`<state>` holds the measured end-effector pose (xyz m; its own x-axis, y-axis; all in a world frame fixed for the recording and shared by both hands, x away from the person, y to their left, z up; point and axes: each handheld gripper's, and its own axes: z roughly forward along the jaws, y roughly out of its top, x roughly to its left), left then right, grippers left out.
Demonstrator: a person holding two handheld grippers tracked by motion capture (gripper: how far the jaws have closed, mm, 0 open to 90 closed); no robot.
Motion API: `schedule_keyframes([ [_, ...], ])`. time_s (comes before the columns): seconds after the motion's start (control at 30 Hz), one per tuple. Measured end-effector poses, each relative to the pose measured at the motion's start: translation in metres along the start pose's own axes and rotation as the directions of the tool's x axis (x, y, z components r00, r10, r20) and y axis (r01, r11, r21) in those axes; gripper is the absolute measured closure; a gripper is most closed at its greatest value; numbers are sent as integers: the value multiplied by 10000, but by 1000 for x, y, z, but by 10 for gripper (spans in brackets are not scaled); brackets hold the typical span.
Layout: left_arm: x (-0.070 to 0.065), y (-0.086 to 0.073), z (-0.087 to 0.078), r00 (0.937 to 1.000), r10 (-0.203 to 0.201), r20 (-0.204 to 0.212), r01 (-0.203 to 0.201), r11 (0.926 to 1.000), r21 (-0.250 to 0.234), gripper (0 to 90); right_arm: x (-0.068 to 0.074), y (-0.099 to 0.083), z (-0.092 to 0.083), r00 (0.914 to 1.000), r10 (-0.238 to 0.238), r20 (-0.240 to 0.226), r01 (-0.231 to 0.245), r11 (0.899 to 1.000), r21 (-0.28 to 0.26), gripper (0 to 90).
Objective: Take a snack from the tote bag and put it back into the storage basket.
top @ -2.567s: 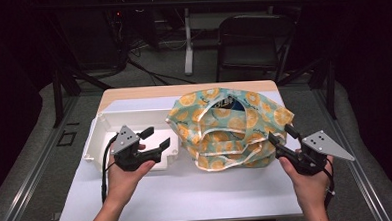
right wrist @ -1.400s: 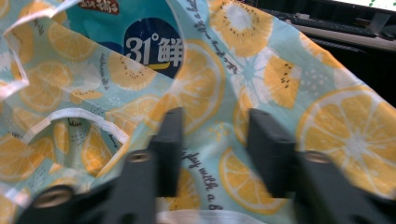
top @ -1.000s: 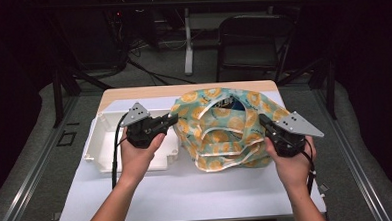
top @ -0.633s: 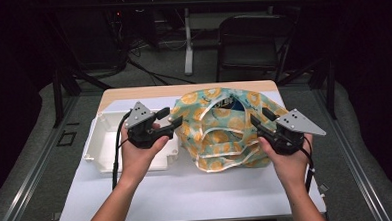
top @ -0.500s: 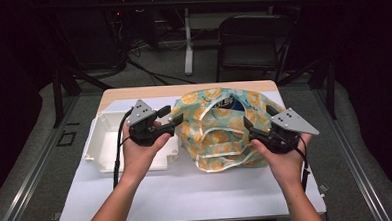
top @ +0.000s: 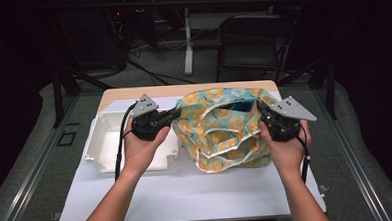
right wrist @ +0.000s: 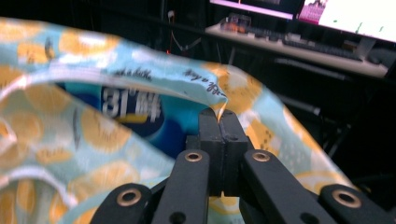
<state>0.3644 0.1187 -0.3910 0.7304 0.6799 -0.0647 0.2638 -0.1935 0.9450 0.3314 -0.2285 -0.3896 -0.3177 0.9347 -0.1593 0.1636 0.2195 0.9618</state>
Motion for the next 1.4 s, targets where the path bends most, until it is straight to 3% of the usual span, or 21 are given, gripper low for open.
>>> schedule_keyframes([
  [0.17,6,13,3,9997,-242,75,244,9995,-213,891,-10,28,10,9983,-560,164,563,9982,-205,900],
  [0.27,17,17,11,9965,-809,209,813,9965,-191,891,-19,39,23,9989,-462,-9,462,9989,59,900],
  [0.37,28,14,20,9893,-1456,59,1456,9893,6,884,-26,40,36,9990,-358,-258,372,9977,562,897],
  [0.43,33,9,26,9870,-1600,-136,1603,9867,252,871,-29,37,43,9989,-200,-426,237,9957,892,890],
  [0.5,32,5,25,9887,-1428,-445,1442,9891,294,814,-32,32,45,9986,51,-521,2,9948,1023,894],
  [0.67,14,8,7,9931,-553,-1039,524,9982,-303,566,-32,30,40,9981,149,-604,-91,9955,940,900],
  [0.77,-1,10,2,9944,17,-1055,-64,9990,-438,541,-30,33,38,9969,187,-760,-125,9967,807,899],
  [0.83,-13,10,1,9916,452,-1211,-508,9977,-439,523,-28,34,37,9971,153,-739,-99,9973,733,898],
  [0.87,-19,8,-1,9911,476,-1239,-536,9975,-453,527,-27,34,37,9972,162,-729,-110,9974,716,898],
  [0.93,-33,0,-3,9935,56,-1140,-102,9991,-400,552,-26,33,37,9973,156,-715,-106,9975,698,898],
  [1.07,-51,-26,12,9939,28,-1106,25,9989,478,534,-27,32,36,9973,150,-718,-98,9973,729,895],
  [1.13,-53,-37,21,9951,-384,-907,449,9965,699,481,-26,31,36,9973,155,-720,-102,9973,725,894],
  [1.23,-59,-45,32,9954,-530,-803,621,9914,1152,325,-25,29,35,9974,221,-686,-175,9975,678,890],
  [1.33,-62,-43,41,9933,-592,-987,725,9880,1367,195,-25,27,35,9971,250,-724,-203,9977,643,886],
  [1.4,-63,-39,47,9921,-598,-1106,752,9873,1401,171,-25,26,35,9966,288,-766,-246,9982,554,885],
])
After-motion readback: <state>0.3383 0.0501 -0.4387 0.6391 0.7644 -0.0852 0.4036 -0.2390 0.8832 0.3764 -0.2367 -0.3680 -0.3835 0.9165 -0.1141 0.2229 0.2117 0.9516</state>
